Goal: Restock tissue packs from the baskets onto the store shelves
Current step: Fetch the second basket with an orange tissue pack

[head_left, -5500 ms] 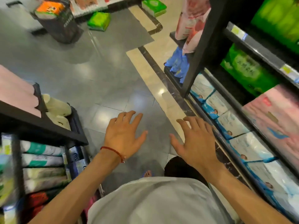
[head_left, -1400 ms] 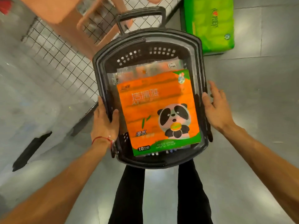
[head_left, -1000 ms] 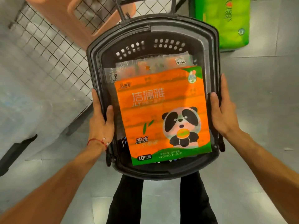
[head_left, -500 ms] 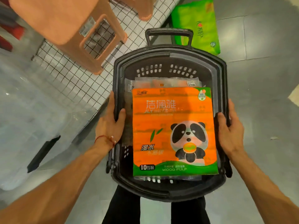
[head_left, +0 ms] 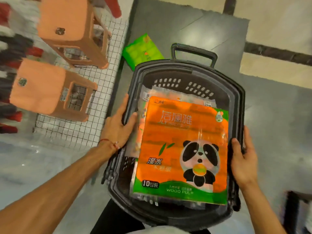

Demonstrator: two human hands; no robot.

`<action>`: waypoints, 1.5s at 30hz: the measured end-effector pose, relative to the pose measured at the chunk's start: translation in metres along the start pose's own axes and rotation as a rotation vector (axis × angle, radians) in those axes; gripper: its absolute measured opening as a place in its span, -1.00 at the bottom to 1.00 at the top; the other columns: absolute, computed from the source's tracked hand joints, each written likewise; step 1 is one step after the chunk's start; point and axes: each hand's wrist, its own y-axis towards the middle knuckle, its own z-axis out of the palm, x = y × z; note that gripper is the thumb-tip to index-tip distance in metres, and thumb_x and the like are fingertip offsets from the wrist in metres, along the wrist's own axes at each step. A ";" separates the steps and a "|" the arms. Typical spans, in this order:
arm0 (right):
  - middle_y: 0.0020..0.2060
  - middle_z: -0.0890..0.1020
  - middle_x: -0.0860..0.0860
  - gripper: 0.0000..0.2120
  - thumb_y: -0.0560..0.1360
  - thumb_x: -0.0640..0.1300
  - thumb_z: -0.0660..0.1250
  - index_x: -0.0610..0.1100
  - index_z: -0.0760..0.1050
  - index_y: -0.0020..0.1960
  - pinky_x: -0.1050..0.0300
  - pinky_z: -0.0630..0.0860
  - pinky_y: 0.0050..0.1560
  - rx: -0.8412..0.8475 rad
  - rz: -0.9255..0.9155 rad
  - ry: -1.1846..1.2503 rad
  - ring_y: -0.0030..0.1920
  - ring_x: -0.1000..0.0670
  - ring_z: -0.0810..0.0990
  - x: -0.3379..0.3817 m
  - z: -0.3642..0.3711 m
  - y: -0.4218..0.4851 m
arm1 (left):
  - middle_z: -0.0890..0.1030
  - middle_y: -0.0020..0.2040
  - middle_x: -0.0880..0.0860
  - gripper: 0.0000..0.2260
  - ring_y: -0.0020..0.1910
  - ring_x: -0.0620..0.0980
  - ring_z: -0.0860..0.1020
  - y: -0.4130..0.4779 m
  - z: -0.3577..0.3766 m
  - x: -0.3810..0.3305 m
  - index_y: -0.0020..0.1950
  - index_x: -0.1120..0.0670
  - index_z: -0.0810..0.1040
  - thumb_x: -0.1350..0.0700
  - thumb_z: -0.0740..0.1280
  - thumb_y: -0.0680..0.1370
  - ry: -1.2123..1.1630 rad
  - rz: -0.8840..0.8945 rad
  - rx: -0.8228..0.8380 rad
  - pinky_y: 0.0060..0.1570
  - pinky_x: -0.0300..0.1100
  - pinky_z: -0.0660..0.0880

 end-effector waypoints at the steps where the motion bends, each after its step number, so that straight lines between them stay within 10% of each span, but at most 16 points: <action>1: 0.38 0.38 0.43 -0.47 0.78 -0.13 0.14 0.07 0.14 0.71 0.22 0.46 0.44 -0.029 -0.001 0.036 0.21 0.56 0.47 0.003 -0.015 -0.003 | 0.52 -0.35 -0.13 -0.39 -0.48 -0.20 0.47 0.003 0.000 -0.022 0.66 -0.22 0.05 -0.13 0.25 0.67 0.020 0.035 0.002 -0.43 -0.46 0.36; 4: 0.36 0.48 0.35 -0.49 0.78 -0.18 0.11 0.16 0.17 0.67 0.36 0.58 0.22 -0.081 0.002 0.109 0.17 0.46 0.58 0.012 -0.058 -0.007 | 0.66 -0.15 -0.01 -0.40 -0.26 -0.11 0.58 0.009 0.005 -0.081 0.65 -0.25 0.08 -0.12 0.27 0.66 0.046 0.116 0.022 -0.17 -0.32 0.49; 7: 0.49 0.50 0.20 -0.50 0.79 -0.04 0.12 0.30 0.15 0.67 -0.21 0.58 0.38 -0.145 0.026 0.145 0.36 0.09 0.61 0.003 -0.106 -0.006 | 0.67 0.06 -0.06 -0.41 -0.01 0.00 0.64 0.012 0.022 -0.136 0.63 -0.34 0.06 -0.14 0.26 0.66 0.060 0.176 0.071 0.14 -0.02 0.57; 11: 0.62 0.35 0.18 -0.48 0.76 0.04 0.10 0.29 0.09 0.68 -0.22 0.42 0.54 -0.218 0.022 0.171 0.56 0.05 0.42 -0.009 -0.166 -0.006 | 0.71 -0.04 0.06 -0.42 -0.16 -0.04 0.63 0.013 0.057 -0.199 0.61 -0.39 0.04 -0.19 0.24 0.65 0.093 0.267 0.118 -0.04 -0.03 0.57; 17: 0.47 0.30 0.41 -0.47 0.79 -0.13 0.08 0.07 0.06 0.72 0.58 0.31 0.31 -0.337 0.096 0.256 0.35 0.59 0.31 -0.026 -0.239 -0.021 | 0.49 0.47 0.04 -0.42 0.39 0.12 0.50 0.008 0.123 -0.281 0.65 -0.19 0.17 -0.11 0.29 0.66 0.107 0.408 0.182 0.38 -0.06 0.40; 20: 0.48 0.19 0.40 -0.47 0.79 -0.11 0.08 0.05 0.03 0.71 0.69 0.19 0.24 -0.434 0.163 0.253 0.34 0.64 0.21 -0.034 -0.272 -0.021 | 0.55 0.42 0.11 -0.42 0.34 0.17 0.55 0.011 0.159 -0.323 0.65 -0.16 0.15 -0.09 0.28 0.67 0.151 0.471 0.242 0.32 -0.01 0.46; 25: 0.62 0.16 0.24 -0.45 0.79 -0.04 0.06 0.14 -0.02 0.73 0.18 0.20 0.56 -0.578 0.250 0.254 0.57 0.22 0.21 -0.044 -0.318 -0.012 | 0.66 0.21 0.26 -0.41 0.14 0.29 0.63 0.029 0.223 -0.410 0.67 -0.15 0.07 -0.05 0.25 0.70 0.228 0.560 0.393 0.13 -0.06 0.50; 37: 0.62 0.35 -0.02 -0.47 0.79 0.02 0.05 0.22 -0.02 0.71 -0.22 0.38 0.53 -0.874 0.510 0.292 0.50 -0.18 0.47 -0.035 -0.434 0.084 | 0.62 0.25 0.25 -0.43 0.19 0.27 0.59 0.109 0.376 -0.633 0.63 -0.35 -0.05 -0.18 0.16 0.69 0.322 0.729 0.717 0.31 0.14 0.52; 45: 0.61 0.37 -0.04 -0.47 0.79 0.04 0.02 0.20 -0.05 0.71 -0.15 0.40 0.50 -1.010 0.574 0.388 0.47 -0.18 0.50 -0.049 -0.504 0.115 | 0.64 0.24 0.23 -0.42 0.18 0.24 0.61 0.108 0.476 -0.745 0.63 -0.34 -0.04 -0.22 0.16 0.68 0.411 0.856 0.785 0.29 0.19 0.53</action>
